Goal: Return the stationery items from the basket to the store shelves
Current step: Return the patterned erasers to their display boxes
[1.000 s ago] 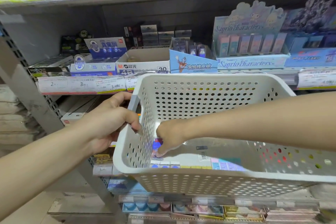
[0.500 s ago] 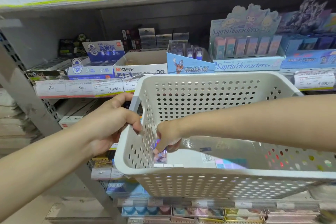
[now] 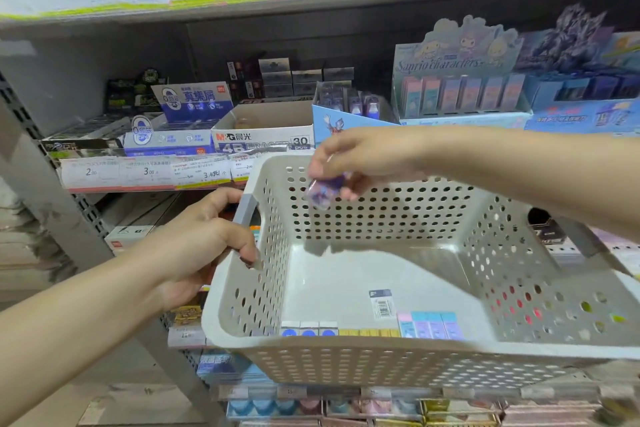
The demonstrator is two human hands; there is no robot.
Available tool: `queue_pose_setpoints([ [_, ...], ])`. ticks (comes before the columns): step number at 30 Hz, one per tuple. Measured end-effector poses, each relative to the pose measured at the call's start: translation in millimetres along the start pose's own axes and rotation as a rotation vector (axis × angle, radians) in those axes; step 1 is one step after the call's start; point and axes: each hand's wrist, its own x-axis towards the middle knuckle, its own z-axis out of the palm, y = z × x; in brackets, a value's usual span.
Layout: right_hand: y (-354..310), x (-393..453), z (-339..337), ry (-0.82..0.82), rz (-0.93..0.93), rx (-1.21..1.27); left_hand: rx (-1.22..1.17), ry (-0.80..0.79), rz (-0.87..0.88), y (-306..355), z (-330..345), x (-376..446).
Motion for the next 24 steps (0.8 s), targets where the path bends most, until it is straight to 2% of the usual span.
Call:
queue_pose_setpoints([
  [3,-6.1,-22.0,-21.3,0.123,-0.054,-0.081,0.004,-0.014,-0.004,-3.1,-0.5,0.8],
  [7,-3.5,-36.9,-47.5,0.37,-0.1,-0.138,-0.006,-0.012,-0.006,-6.8,-2.8,1.4],
  [12,-4.9,-40.8,-73.8,0.669,-0.11,-0.419,0.002,-0.003,0.007,-9.3,-2.5,0.2],
  [15,-1.4,-36.2,-83.4,0.683,-0.073,-0.653,0.0,-0.003,0.004,-10.2,-1.5,-0.5],
  [18,0.8,-29.3,-85.7,0.621,-0.048,-0.834,-0.008,0.001,0.007,-10.7,-1.5,-1.2],
  [24,2.5,-19.1,-81.8,0.538,-0.024,-0.856,-0.011,0.024,0.014,-10.7,-0.4,-2.8],
])
